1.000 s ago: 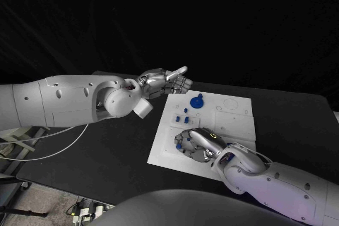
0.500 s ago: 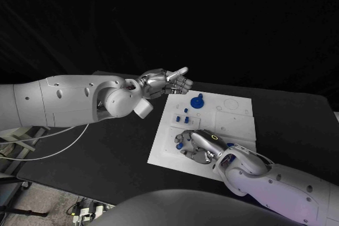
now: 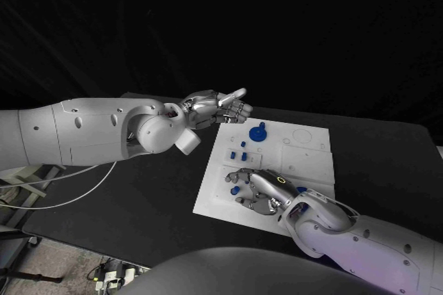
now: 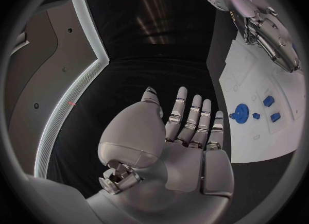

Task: Assemble the parts on the task board

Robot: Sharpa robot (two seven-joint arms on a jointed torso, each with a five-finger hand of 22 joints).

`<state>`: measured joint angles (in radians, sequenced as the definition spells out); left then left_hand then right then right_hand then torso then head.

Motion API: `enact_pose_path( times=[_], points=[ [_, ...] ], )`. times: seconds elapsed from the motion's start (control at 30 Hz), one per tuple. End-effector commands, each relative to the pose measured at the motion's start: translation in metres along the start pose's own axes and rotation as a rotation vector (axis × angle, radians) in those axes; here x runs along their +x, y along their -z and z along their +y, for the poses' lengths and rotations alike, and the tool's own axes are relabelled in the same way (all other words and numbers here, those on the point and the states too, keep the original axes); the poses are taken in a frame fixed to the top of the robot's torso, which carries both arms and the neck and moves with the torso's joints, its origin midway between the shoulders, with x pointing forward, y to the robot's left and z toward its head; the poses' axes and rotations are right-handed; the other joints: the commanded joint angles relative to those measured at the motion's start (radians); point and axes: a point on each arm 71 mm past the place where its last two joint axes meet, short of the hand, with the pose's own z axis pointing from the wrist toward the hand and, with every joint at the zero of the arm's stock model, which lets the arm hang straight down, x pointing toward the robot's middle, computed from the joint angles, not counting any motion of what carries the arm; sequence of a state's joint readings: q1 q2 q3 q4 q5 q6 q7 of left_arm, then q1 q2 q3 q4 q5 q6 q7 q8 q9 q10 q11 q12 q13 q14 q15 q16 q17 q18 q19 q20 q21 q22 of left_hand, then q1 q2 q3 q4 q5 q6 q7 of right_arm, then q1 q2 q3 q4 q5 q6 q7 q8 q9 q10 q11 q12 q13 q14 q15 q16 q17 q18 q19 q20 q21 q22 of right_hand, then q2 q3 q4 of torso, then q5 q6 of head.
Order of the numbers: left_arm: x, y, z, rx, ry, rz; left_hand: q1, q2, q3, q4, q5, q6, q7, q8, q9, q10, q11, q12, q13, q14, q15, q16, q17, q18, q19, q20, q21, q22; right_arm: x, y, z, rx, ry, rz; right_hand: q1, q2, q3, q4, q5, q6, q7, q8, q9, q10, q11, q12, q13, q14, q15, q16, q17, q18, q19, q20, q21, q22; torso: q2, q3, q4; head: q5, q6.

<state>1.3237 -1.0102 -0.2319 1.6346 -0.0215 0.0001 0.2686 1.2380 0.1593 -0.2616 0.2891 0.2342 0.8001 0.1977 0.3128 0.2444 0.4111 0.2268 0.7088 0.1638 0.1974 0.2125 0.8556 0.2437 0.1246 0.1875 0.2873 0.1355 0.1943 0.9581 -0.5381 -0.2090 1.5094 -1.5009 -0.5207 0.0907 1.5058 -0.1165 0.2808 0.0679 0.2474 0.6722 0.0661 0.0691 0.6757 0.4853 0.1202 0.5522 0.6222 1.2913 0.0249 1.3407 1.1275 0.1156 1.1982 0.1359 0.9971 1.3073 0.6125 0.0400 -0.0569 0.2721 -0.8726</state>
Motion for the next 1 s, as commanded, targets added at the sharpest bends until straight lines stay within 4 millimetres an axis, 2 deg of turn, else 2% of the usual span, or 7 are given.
enact_pose_path(
  times=[0.03,0.33,0.57,0.73,0.87,0.93,1.0],
  points=[
    [0.002,-0.001,0.0,0.003,0.003,0.021,0.013,0.0,-0.006,-0.001,0.002,0.001,0.013,0.007,-0.002,0.004,-0.004,0.005,-0.001,-0.006,0.001,0.004,-0.001,0.018,-0.005,-0.002,0.006,0.001,-0.002,0.001,0.003,-0.026,0.0,-0.025,0.011,-0.002,-0.006,0.0,-0.005,-0.007,0.0,-0.004,-0.008,-0.008,-0.002,-0.003,-0.004,-0.006,0.003,-0.003,-0.001,0.007,-0.005,0.0,-0.005,0.1,-0.001,0.0002,-0.0002,0.001,0.0],
    [0.003,-0.001,0.0,0.003,0.004,0.023,0.016,0.0,-0.006,-0.001,0.004,0.001,0.014,0.007,-0.002,0.004,-0.004,0.005,-0.002,-0.006,0.001,0.005,-0.002,0.018,-0.005,-0.002,0.007,0.002,-0.011,0.006,0.011,-0.053,-0.011,-0.068,0.008,-0.002,-0.03,0.014,-0.013,-0.015,0.003,-0.002,-0.051,-0.038,0.001,-0.02,-0.038,0.002,0.005,0.004,0.006,0.005,0.003,0.001,-0.001,0.102,0.0,0.0002,0.0004,0.001,0.0],
    [0.002,-0.001,-0.001,0.007,0.003,0.019,0.016,0.0,-0.006,-0.001,0.004,0.001,0.014,0.007,-0.002,0.004,-0.004,0.005,-0.002,-0.006,0.001,0.005,-0.002,0.018,-0.004,-0.002,0.008,0.002,-0.047,0.012,0.024,-0.089,0.019,-0.116,-0.007,-0.007,-0.066,0.045,-0.042,-0.016,0.0,0.0,-0.099,-0.029,0.006,-0.014,-0.066,0.011,0.01,0.011,0.013,0.004,0.012,0.005,0.002,0.104,-0.001,-0.0001,0.0003,-0.003,0.0],
    [0.002,-0.001,-0.001,0.013,0.002,0.016,0.017,0.0,-0.006,-0.001,0.005,0.001,0.014,0.007,-0.002,0.004,-0.004,0.005,-0.002,-0.006,0.001,0.005,-0.002,0.018,-0.002,-0.002,0.01,0.004,-0.078,0.022,0.028,-0.089,0.041,-0.118,-0.033,-0.017,-0.109,0.098,-0.096,-0.008,0.004,0.003,-0.136,-0.023,0.006,-0.005,-0.088,0.013,0.011,0.014,0.013,0.004,0.017,0.008,-0.003,0.103,-0.001,0.0003,0.0004,0.001,0.0],
    [0.002,-0.001,-0.002,0.023,-0.001,0.007,0.023,0.001,-0.006,0.0,0.006,0.001,0.012,0.008,-0.003,0.005,-0.003,0.006,-0.003,-0.005,0.001,0.007,-0.003,0.018,0.002,0.0,0.013,0.008,-0.107,0.036,0.027,-0.065,0.036,-0.099,-0.075,-0.031,-0.146,0.181,-0.119,0.008,0.015,0.01,-0.164,0.0,0.007,0.01,-0.107,0.018,0.012,0.018,0.016,0.003,0.025,0.009,-0.005,0.104,0.0,-0.0001,-0.0014,-0.001,0.0],
    [0.001,-0.002,-0.002,0.029,-0.004,0.002,0.029,0.002,-0.005,0.0,0.007,0.001,0.01,0.008,-0.004,0.007,-0.003,0.007,-0.003,-0.004,0.002,0.009,-0.004,0.019,0.007,0.001,0.017,0.011,-0.121,0.044,0.026,-0.046,0.038,-0.088,-0.101,-0.019,-0.153,0.214,-0.121,0.037,0.033,0.024,-0.173,0.055,0.007,0.037,-0.11,0.019,0.013,0.018,0.015,0.002,0.029,0.01,-0.004,0.105,-0.001,0.0,-0.0019,-0.006,0.0],
    [0.001,-0.002,-0.002,0.033,-0.006,-0.002,0.035,0.003,-0.005,0.0,0.008,0.002,0.009,0.009,-0.005,0.008,-0.003,0.008,-0.004,-0.003,0.002,0.01,-0.004,0.02,0.013,0.003,0.022,0.016,-0.135,0.051,0.024,-0.025,0.047,-0.081,-0.113,0.012,-0.147,0.215,-0.088,0.057,0.045,0.031,-0.184,0.135,0.002,0.079,-0.103,0.011,0.011,0.011,0.004,0.004,0.025,0.011,-0.015,0.103,-0.001,0.0001,-0.0016,-0.013,0.0]
  ],
)
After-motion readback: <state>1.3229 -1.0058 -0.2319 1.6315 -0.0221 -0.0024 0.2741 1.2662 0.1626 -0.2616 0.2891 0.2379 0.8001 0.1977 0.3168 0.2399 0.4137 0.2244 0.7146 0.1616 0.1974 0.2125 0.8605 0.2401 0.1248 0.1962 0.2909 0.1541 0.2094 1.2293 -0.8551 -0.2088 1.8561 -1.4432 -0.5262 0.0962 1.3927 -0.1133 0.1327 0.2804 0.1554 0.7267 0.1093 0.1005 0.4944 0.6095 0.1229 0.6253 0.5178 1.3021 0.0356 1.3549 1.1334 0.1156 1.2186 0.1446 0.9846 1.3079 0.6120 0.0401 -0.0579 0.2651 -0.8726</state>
